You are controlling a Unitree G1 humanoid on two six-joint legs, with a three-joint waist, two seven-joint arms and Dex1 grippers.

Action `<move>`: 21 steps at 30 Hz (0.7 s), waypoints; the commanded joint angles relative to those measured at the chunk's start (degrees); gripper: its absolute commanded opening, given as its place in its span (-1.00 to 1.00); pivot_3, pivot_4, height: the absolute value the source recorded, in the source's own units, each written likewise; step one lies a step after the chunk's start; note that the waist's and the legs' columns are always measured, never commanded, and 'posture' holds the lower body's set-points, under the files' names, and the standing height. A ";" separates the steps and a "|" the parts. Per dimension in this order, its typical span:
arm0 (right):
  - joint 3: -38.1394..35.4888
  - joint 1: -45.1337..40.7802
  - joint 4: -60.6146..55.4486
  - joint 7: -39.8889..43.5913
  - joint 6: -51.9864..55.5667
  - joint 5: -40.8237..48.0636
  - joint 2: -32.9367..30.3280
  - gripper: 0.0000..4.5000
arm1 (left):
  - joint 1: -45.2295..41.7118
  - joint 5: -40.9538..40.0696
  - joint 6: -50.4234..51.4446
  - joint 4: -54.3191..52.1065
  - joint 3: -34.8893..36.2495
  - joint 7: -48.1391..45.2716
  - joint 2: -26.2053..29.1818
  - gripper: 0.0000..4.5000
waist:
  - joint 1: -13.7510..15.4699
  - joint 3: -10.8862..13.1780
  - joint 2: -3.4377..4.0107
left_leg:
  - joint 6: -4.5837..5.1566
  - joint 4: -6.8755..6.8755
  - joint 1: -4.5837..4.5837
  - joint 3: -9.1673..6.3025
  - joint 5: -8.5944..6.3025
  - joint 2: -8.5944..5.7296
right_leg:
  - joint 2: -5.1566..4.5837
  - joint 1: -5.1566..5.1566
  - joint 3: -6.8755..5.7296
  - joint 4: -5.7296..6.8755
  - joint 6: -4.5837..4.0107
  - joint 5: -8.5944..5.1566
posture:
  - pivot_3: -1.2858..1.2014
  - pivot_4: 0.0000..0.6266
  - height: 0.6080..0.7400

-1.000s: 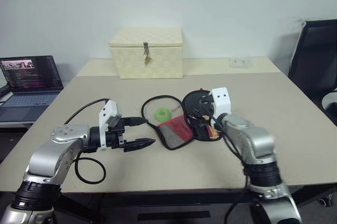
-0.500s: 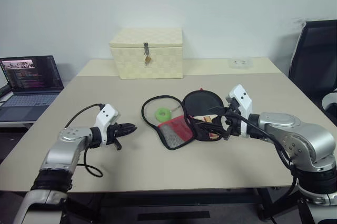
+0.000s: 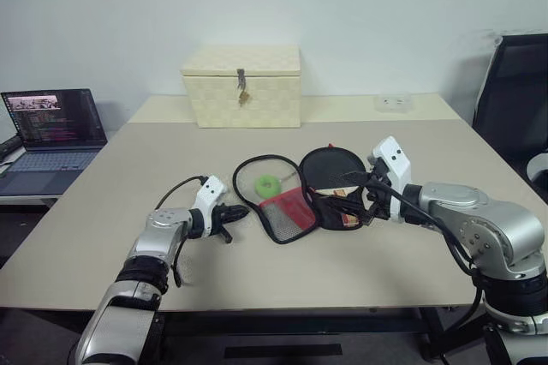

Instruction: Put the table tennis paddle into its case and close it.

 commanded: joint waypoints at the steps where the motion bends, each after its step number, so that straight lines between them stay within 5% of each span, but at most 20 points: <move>1: -1.57 0.26 -1.46 -0.50 -1.11 0.44 -0.73 0.98 | -5.42 0.44 -2.45 3.00 0.44 0.35 -2.39 -0.90 | 0.28 0.00 -0.01 | 0.00 0.02 -0.02 0.00 0.00 -0.01 | 0.00 0.00 -0.01 0.00 0.00 0.00 | 0.03 -0.52 1.00; 12: -4.64 0.68 0.57 -0.58 -1.93 -0.39 -4.96 0.98 | -24.49 1.35 -7.02 13.72 0.88 -0.01 -13.54 -0.90 | 0.53 0.03 -0.05 | 0.02 0.47 -0.40 -0.19 -0.01 -0.15 | 0.00 -0.04 -0.18 -0.02 0.13 0.01 | 0.03 -0.52 1.00; 21: -5.29 0.67 3.38 -2.09 -2.72 -1.06 -5.64 0.98 | -26.38 2.05 -10.44 17.98 2.01 2.32 -15.36 -0.90 | -0.29 0.03 -0.05 | 0.03 0.48 -0.37 -0.13 -0.02 -0.18 | 0.18 -0.07 -0.08 0.01 0.12 0.01 | 0.03 -0.52 1.00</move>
